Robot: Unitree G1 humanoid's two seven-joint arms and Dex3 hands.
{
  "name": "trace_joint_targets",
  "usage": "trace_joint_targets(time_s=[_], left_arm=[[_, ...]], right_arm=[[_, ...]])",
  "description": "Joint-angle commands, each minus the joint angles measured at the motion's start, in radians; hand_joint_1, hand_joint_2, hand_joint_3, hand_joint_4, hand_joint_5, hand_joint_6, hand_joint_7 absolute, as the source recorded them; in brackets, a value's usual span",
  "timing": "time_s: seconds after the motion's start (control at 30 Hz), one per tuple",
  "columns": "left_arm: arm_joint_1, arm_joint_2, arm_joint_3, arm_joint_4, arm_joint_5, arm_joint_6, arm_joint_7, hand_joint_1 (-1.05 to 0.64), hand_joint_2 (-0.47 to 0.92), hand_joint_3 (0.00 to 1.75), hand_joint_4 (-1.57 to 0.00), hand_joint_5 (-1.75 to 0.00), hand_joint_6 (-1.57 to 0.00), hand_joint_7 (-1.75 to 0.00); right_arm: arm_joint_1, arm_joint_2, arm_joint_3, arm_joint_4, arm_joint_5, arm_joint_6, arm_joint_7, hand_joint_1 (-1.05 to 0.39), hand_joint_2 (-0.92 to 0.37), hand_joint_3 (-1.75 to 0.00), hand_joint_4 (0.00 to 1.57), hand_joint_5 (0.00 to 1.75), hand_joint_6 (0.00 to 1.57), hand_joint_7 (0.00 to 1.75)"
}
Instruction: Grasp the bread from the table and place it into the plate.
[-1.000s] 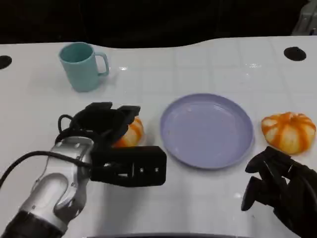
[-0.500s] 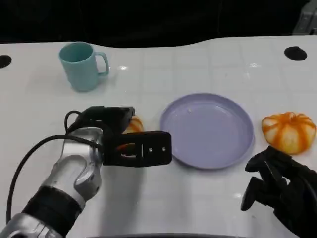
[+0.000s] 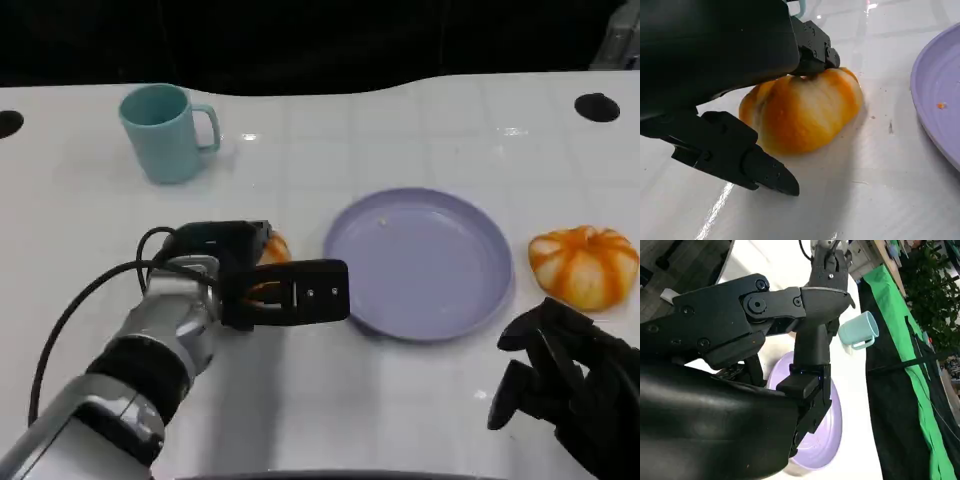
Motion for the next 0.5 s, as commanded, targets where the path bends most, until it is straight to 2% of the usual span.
trace_joint_targets(time_s=[0.03, 0.23, 0.33, 0.37, 0.43, 0.47, 0.5], left_arm=[[-0.035, 0.001, -0.014, 0.11, -0.017, -0.043, 0.051, -0.26, 0.79, 0.01, -0.03, -0.16, -0.18, -0.01], [-0.037, 0.001, -0.027, 0.206, -0.017, -0.122, 0.168, -0.21, 0.82, 0.01, -0.15, -0.18, -0.28, -0.03], [-0.03, 0.006, -0.02, 0.226, -0.025, -0.162, 0.24, -0.19, 0.91, 0.03, -0.6, -0.29, -0.61, -0.06], [-0.029, 0.008, -0.022, 0.23, -0.025, -0.174, 0.26, -0.21, 0.92, 0.07, -0.75, -0.45, -0.81, -0.08], [-0.026, 0.011, -0.032, 0.236, -0.016, -0.191, 0.305, -0.28, 0.91, 0.05, -0.75, -1.14, -1.05, -0.06], [-0.026, 0.011, -0.036, 0.24, -0.014, -0.194, 0.317, -0.32, 0.92, 0.03, -0.73, -1.43, -1.12, -0.04], [-0.027, 0.01, -0.039, 0.243, -0.014, -0.196, 0.324, -0.33, 0.92, 0.02, -0.72, -1.53, -1.15, -0.03]], right_arm=[[0.006, -0.014, -0.009, -0.011, 0.019, -0.002, 0.007, -0.46, -0.92, -0.34, 0.63, 1.75, 0.5, 1.58], [0.008, -0.017, -0.014, -0.014, 0.029, 0.002, 0.007, -0.47, -0.92, -0.31, 0.63, 1.75, 0.5, 1.58], [0.007, -0.02, -0.014, -0.018, 0.029, 0.009, 0.001, -0.46, -0.92, -0.31, 0.64, 1.75, 0.51, 1.58], [0.006, -0.02, -0.014, -0.018, 0.03, 0.011, -0.001, -0.46, -0.92, -0.31, 0.65, 1.75, 0.51, 1.58], [0.006, -0.017, -0.015, -0.019, 0.032, 0.014, -0.003, -0.47, -0.92, -0.31, 0.65, 1.75, 0.51, 1.58], [0.006, -0.017, -0.015, -0.02, 0.033, 0.015, -0.004, -0.47, -0.92, -0.31, 0.65, 1.75, 0.51, 1.58], [0.006, -0.017, -0.015, -0.021, 0.033, 0.016, -0.005, -0.47, -0.92, -0.31, 0.65, 1.75, 0.52, 1.58]])
